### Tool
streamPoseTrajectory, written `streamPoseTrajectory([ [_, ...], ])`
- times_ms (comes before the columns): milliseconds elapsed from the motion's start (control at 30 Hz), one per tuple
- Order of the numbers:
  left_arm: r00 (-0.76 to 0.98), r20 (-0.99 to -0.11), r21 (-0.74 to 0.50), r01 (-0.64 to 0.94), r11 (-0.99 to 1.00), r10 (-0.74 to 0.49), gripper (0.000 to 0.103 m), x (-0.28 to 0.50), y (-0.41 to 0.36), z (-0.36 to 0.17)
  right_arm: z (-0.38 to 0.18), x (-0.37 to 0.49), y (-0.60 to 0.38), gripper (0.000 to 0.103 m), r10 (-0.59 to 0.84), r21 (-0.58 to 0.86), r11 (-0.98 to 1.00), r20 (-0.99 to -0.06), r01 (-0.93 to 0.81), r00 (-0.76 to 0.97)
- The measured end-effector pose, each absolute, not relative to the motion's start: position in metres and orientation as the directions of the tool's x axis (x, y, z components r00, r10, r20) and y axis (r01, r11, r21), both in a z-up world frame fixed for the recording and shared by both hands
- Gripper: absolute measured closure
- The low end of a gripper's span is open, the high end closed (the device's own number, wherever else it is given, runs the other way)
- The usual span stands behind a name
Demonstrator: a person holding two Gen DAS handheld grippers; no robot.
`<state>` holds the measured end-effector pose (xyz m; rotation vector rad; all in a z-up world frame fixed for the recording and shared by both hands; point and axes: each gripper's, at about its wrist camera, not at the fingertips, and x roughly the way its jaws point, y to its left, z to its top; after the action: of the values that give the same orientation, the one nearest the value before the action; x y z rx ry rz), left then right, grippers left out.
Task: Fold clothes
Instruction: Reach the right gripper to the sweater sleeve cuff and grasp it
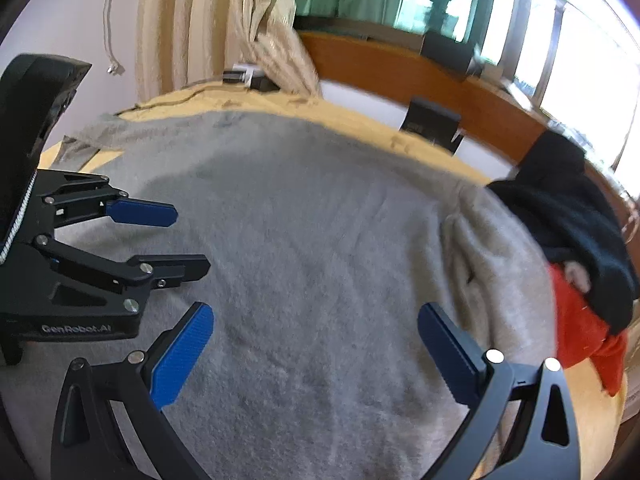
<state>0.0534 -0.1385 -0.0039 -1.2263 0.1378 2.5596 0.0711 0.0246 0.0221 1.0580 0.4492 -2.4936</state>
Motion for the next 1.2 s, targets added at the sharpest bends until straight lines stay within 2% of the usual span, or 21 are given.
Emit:
streamPoseTrajectory([
  [33, -0.586, -0.778, -0.047, -0.305, -0.951, 0.226, 0.035, 0.052, -0.139, -0.006, 0.016, 0.068, 0.023, 0.001, -0.227, -0.129, -0.866, -0.758, 0.482, -0.611],
  [133, -0.569, -0.788, -0.061, -0.307, -0.950, 0.235, 0.025, 0.050, -0.139, -0.008, 0.004, 0.061, 0.025, 0.001, -0.249, -0.079, -0.856, -0.804, 0.511, -0.541],
  [233, -0.562, -0.792, -0.053, -0.326, -0.944, 0.238, 0.022, 0.051, -0.136, -0.009, 0.002, 0.056, 0.035, 0.001, -0.294, -0.010, -0.852, -0.819, 0.524, -0.493],
  [367, -0.549, -0.791, -0.081, -0.343, -0.936, 0.269, 0.019, 0.050, -0.139, -0.009, 0.002, 0.066, 0.044, 0.001, -0.307, -0.012, -0.831, -0.824, 0.557, -0.476],
  [500, -0.549, -0.797, -0.054, -0.349, -0.936, 0.251, 0.017, 0.049, -0.136, -0.010, 0.002, 0.082, 0.061, 0.001, -0.310, -0.008, -0.837, -0.817, 0.547, -0.486],
  [700, -0.548, -0.796, -0.059, -0.349, -0.935, 0.255, 0.017, 0.049, -0.138, -0.009, 0.033, 0.147, 0.120, 0.001, -0.326, 0.005, -0.891, -0.702, 0.453, -0.634],
  [833, -0.549, -0.798, -0.049, -0.350, -0.936, 0.247, 0.017, 0.049, -0.136, -0.010, 0.044, 0.192, 0.183, 0.001, -0.201, -0.040, -0.950, -0.680, 0.309, -0.706],
  [1000, -0.551, -0.799, -0.042, -0.350, -0.936, 0.241, 0.017, 0.050, -0.135, -0.010, 0.037, 0.244, 0.265, 0.001, -0.004, -0.082, -0.992, -0.721, 0.091, -0.693],
  [1200, -0.550, -0.799, -0.044, -0.349, -0.936, 0.243, 0.017, 0.049, -0.135, -0.010, 0.028, 0.264, 0.297, 0.006, 0.059, -0.076, -0.997, -0.749, -0.003, -0.660],
])
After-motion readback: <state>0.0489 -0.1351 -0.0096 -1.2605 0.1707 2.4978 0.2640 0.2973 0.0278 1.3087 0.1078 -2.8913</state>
